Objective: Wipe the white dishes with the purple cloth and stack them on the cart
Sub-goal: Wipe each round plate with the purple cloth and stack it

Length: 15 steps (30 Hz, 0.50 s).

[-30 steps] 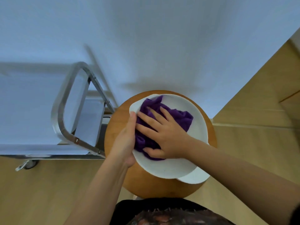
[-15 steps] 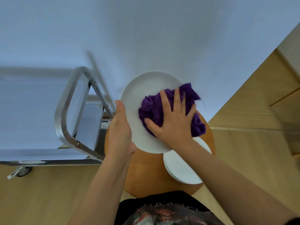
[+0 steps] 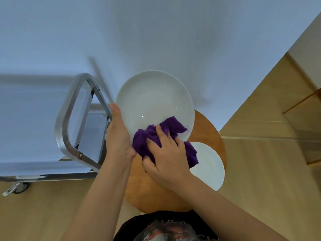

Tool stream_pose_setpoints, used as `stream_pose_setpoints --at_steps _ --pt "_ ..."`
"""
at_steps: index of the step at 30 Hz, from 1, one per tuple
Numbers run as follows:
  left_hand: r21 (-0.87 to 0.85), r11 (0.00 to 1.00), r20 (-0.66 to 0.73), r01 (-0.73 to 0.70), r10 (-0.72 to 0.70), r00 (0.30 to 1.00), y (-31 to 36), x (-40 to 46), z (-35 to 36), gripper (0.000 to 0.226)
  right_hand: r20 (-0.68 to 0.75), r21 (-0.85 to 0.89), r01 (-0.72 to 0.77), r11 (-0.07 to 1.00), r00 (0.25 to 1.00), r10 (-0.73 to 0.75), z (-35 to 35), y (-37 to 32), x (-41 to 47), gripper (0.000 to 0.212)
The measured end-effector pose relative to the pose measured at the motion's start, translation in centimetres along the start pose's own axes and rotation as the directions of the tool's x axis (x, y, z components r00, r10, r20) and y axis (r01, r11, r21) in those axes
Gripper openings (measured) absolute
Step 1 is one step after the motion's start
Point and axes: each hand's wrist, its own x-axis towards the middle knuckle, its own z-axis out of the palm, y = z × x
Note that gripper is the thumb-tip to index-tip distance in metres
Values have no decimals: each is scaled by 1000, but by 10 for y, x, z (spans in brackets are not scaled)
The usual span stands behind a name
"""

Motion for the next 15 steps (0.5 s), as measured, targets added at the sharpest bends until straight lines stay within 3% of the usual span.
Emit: stream_pose_setpoints --at_steps 8,12,15 --pt "41 998 -18 41 -40 999 -1 7 -18 40 92 -146 399 905 917 -389 -11 28 -20 42" --pt "26 1000 -10 -10 10 1000 2 13 -28 35 73 -81 342 936 939 -336 -16 31 -32 31" --pt "45 999 -28 -12 13 1000 1 14 -36 37 -41 -24 216 976 975 -217 -16 29 -36 41"
